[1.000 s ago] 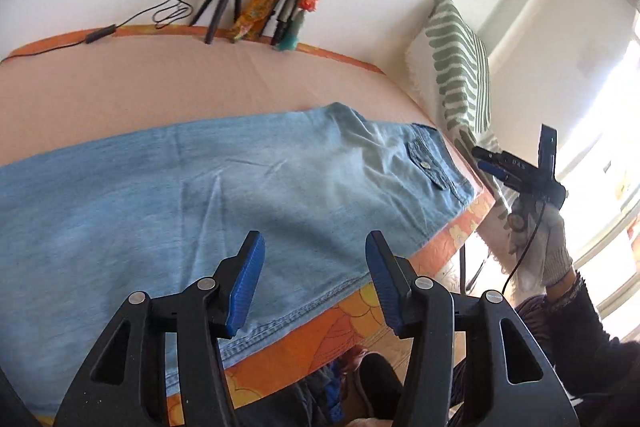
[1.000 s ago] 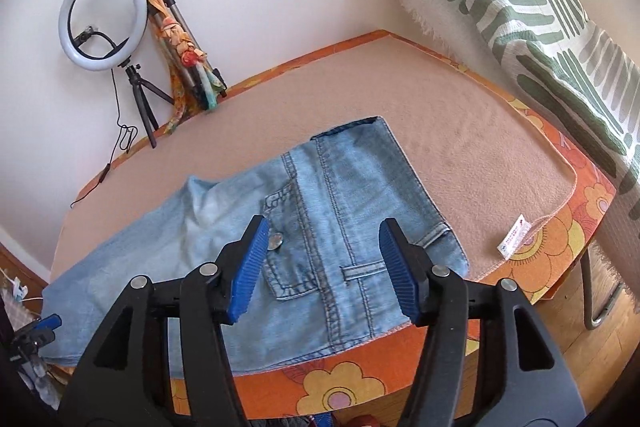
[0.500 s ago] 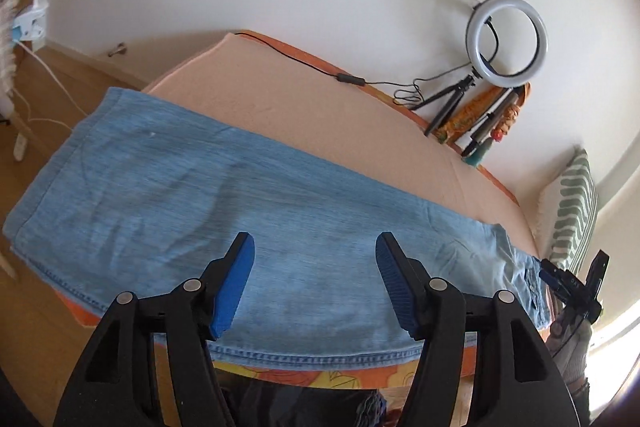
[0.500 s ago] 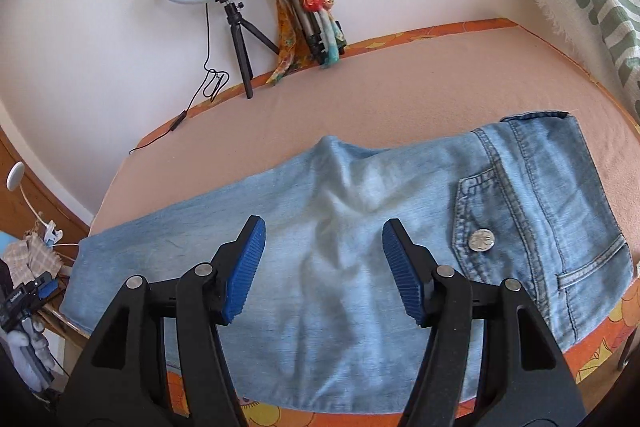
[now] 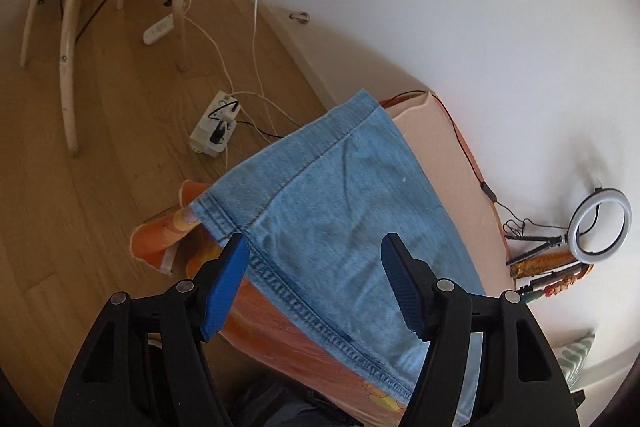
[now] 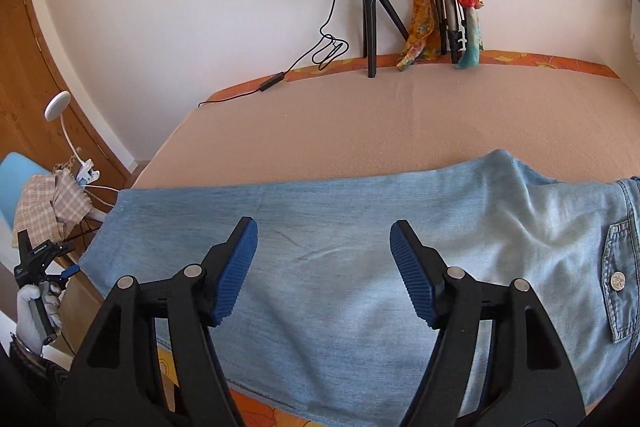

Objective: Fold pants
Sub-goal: 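Move the left tool to the jeans hem edge and close on it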

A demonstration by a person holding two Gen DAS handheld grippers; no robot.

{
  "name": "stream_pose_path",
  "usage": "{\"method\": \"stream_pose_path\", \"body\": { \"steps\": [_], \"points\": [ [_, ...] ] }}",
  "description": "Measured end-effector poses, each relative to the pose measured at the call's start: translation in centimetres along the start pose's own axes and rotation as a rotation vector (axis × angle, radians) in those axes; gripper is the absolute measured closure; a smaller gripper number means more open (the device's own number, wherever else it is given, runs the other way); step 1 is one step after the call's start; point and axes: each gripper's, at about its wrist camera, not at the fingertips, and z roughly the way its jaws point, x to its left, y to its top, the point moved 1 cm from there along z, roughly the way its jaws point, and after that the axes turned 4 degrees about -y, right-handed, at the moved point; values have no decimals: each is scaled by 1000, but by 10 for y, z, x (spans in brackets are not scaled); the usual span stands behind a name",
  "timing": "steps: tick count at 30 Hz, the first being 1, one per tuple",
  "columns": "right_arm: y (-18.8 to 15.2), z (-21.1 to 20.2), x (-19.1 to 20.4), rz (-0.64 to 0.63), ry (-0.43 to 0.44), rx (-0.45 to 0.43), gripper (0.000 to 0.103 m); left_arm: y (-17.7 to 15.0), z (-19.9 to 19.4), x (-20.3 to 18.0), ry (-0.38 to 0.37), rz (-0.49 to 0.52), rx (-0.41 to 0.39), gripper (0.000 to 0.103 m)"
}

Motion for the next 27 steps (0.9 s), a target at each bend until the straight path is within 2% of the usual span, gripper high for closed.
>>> {"method": "stream_pose_path", "body": {
  "steps": [5, 8, 12, 15, 20, 21, 22, 24, 27],
  "points": [
    [-1, 3, 10, 1, -2, 6, 30, 6, 9, 42, -1, -144, 34, 35],
    [1, 7, 13, 14, -2, 5, 30, 8, 18, 47, -24, -153, 59, 35],
    [3, 10, 20, 13, -6, 4, 30, 4, 31, 44, -106, -173, 100, 35],
    [5, 12, 26, 9, -2, 6, 30, 0, 31, 30, -121, -116, 100, 37],
    [3, 13, 32, -6, -2, 9, 30, 0, 19, 15, -111, -42, 33, 41],
    [3, 14, 33, -9, -3, 11, 30, 1, 17, 13, -112, -33, 24, 49],
    [3, 14, 33, -12, -3, 13, 30, 1, 15, 10, -93, -12, 12, 53],
    [3, 15, 33, -11, -5, 19, 30, 0, 11, 2, -74, 51, -8, 53],
    [3, 15, 31, -2, 6, 21, 30, 1, 19, -6, -42, 90, 3, 53]
  ]
}}
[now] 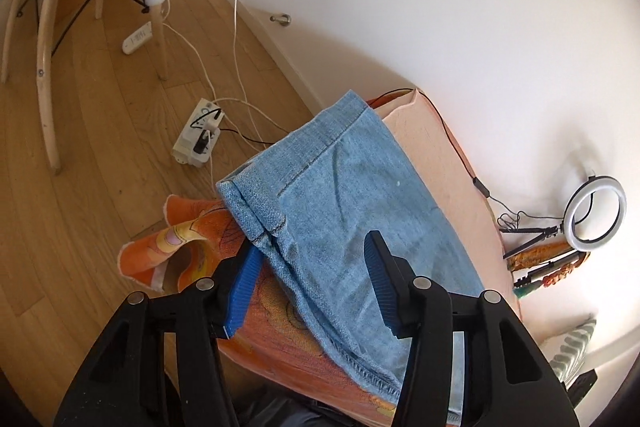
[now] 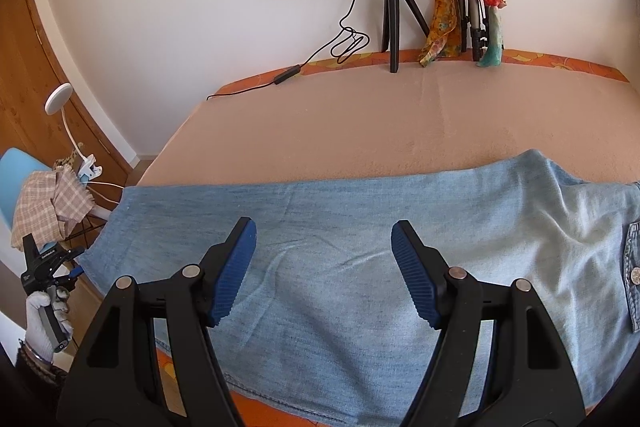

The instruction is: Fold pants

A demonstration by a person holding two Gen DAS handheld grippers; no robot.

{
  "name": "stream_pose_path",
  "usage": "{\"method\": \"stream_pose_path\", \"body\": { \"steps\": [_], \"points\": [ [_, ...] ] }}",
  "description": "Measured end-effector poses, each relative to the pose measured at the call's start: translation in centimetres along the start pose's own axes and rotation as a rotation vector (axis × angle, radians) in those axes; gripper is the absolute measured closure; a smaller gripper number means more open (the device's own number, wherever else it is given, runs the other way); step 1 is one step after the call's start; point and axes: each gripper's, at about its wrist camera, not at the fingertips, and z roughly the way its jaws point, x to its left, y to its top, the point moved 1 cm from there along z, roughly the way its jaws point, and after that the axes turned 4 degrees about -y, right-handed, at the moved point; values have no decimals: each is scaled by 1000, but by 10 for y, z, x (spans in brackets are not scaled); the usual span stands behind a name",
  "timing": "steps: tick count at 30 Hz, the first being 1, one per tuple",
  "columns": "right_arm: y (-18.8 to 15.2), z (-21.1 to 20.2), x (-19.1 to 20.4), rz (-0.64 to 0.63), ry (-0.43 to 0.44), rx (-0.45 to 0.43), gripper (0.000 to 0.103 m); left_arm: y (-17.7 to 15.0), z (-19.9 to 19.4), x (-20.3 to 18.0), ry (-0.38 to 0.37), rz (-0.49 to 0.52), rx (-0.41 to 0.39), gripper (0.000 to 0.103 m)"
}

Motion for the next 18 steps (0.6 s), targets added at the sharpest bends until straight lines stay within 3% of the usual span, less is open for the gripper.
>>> {"method": "stream_pose_path", "body": {
  "steps": [4, 8, 9, 10, 13, 18],
  "points": [
    [1, 0, 0, 8, 10, 3, 30, 4, 13, 5, 38, -43, 22, 50],
    [0, 2, 4, 1, 18, 7, 30, 6, 18, -3, 72, 0, 16, 53],
    [-1, 2, 5, -2, 20, 10, 30, 6, 19, -5, 82, 11, 7, 63],
    [-2, 2, 6, -7, 22, 13, 30, 6, 19, -4, 87, 16, -4, 83],
    [-6, 1, 7, -23, 19, 18, 30, 7, 13, -1, 69, 1, -32, 92],
    [-9, 1, 7, -22, 30, 30, 30, 5, 3, -25, 68, 129, -81, 95]
  ]
}}
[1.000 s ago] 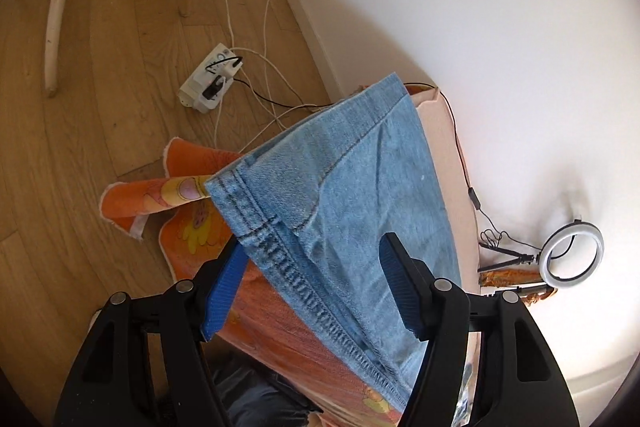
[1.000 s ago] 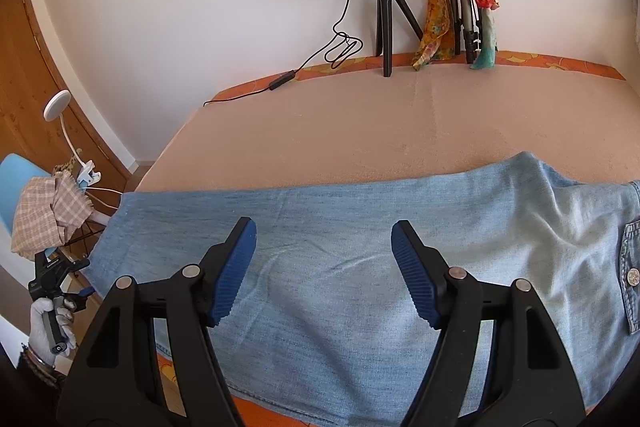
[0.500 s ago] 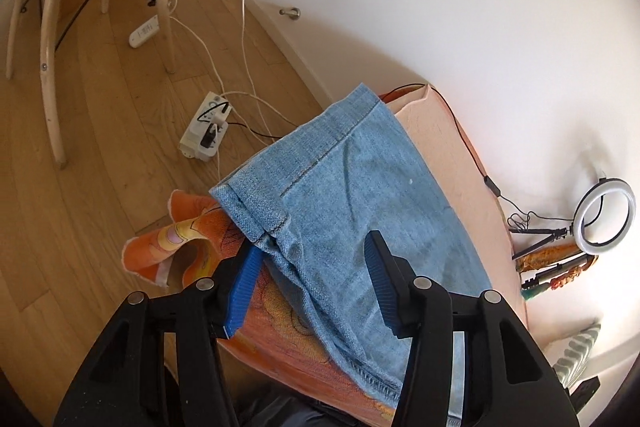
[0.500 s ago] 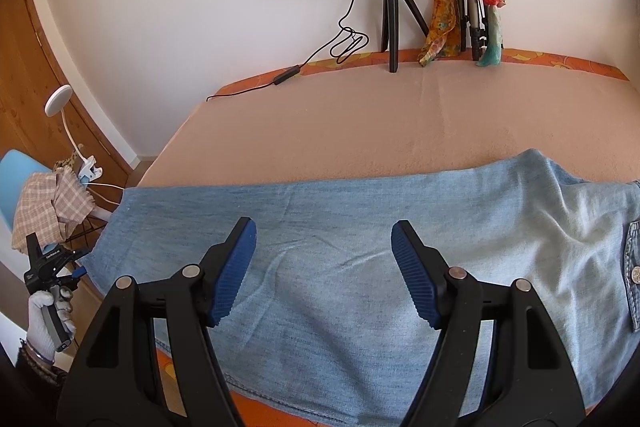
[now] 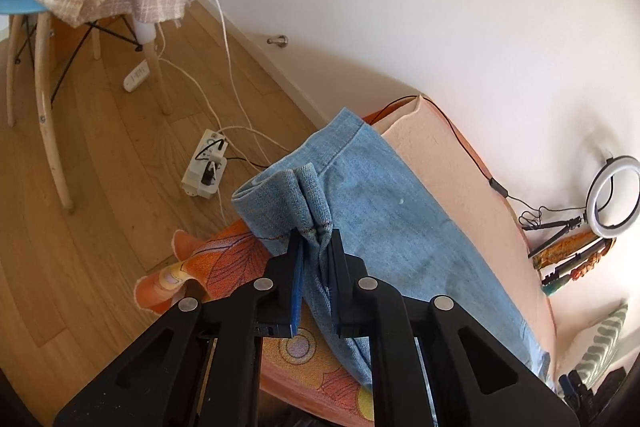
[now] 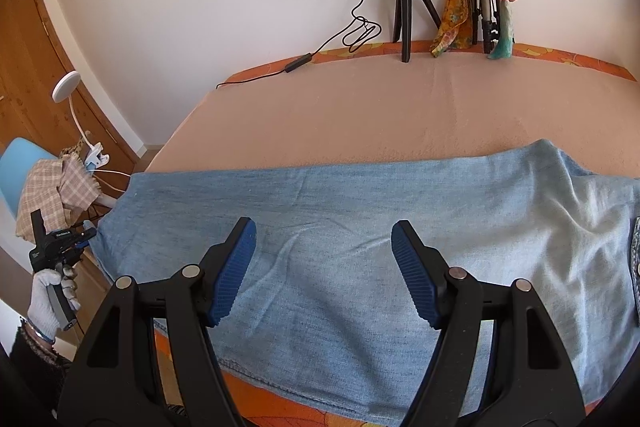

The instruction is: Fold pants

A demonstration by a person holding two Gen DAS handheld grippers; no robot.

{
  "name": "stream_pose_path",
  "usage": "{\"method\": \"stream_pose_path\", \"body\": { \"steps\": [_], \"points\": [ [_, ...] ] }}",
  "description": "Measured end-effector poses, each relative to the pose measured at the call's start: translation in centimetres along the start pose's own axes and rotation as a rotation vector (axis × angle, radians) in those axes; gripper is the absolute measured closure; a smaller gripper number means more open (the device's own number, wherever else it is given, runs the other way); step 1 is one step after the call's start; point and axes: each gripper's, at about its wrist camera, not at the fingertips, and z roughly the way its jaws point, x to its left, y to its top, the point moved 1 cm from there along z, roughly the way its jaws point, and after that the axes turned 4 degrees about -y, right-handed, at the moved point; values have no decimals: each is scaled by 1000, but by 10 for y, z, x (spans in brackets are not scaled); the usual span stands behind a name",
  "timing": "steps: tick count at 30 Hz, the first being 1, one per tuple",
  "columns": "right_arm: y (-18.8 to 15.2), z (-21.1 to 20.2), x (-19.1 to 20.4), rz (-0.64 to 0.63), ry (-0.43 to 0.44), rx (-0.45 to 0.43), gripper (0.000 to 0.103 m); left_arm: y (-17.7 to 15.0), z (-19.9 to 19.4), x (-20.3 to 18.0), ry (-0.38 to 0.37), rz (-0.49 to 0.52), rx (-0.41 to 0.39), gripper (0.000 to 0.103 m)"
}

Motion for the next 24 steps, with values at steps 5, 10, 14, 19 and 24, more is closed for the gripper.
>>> {"method": "stream_pose_path", "body": {
  "steps": [5, 10, 14, 19, 24],
  "points": [
    [1, 4, 1, 17, 26, 11, 30, 1, -2, -6, -4, 9, -23, 96],
    [-2, 4, 8, -13, 29, 14, 30, -3, 4, 11, 1, -73, 9, 94],
    [-2, 5, 12, -32, 23, 11, 30, -2, 5, 18, 31, -117, 29, 65],
    [-3, 11, 17, -32, 38, 28, 30, -3, 10, 36, 42, -209, 29, 61],
    [-6, 15, 25, -69, 36, 38, 30, -1, 9, 35, 53, -143, -10, 90]
  ]
}}
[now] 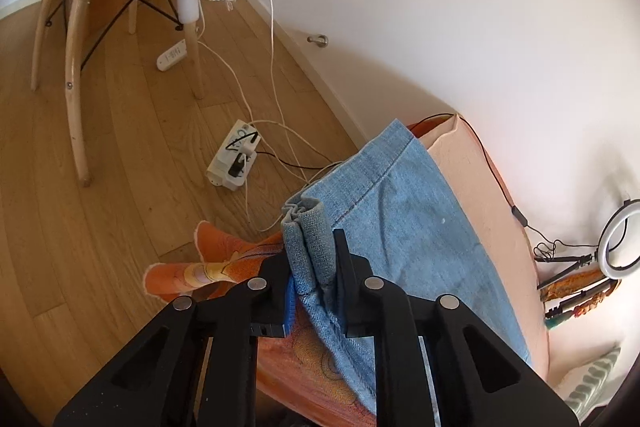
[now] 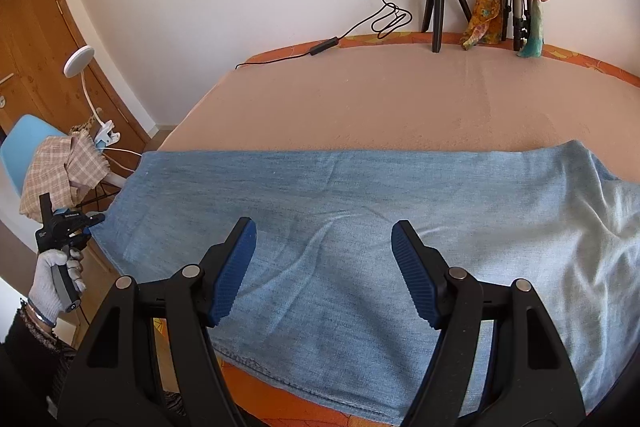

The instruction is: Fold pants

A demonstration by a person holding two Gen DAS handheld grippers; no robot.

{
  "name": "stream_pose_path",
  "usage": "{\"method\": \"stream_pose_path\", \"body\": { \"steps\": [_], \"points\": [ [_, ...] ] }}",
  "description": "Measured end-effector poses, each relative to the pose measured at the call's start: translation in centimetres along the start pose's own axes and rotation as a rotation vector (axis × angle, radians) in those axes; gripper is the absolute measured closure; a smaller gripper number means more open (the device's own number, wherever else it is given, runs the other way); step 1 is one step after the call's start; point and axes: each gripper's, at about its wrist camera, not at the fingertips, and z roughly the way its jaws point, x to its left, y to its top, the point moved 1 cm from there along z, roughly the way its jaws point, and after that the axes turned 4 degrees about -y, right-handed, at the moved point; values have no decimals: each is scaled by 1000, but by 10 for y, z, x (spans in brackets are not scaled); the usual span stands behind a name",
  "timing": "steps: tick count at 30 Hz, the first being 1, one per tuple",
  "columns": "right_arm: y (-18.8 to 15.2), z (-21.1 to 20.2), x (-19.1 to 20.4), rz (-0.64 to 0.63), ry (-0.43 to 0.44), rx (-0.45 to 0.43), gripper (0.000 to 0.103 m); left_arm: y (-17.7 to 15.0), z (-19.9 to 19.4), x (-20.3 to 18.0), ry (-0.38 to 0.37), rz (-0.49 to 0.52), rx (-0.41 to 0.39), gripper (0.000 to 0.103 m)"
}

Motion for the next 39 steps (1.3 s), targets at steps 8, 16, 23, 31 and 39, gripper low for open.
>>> {"method": "stream_pose_path", "body": {
  "steps": [8, 16, 23, 31, 39],
  "points": [
    [-2, 2, 0, 21, 24, 14, 30, -11, -30, -70, -74, 262, -99, 91],
    [8, 19, -5, 149, 151, 70, 27, -92, -36, -166, -229, 637, -1, 91],
    [32, 67, 24, 196, 347, 193, 24, -172, -19, -194, -261, 874, 152, 91],
    [50, 107, 105, 79, 507, 306, 24, -231, -28, -206, -268, 1130, 177, 91],
    [38, 139, 90, 195, 404, 378, 24, -207, -41, -190, -332, 1033, 200, 91]
  ]
}}
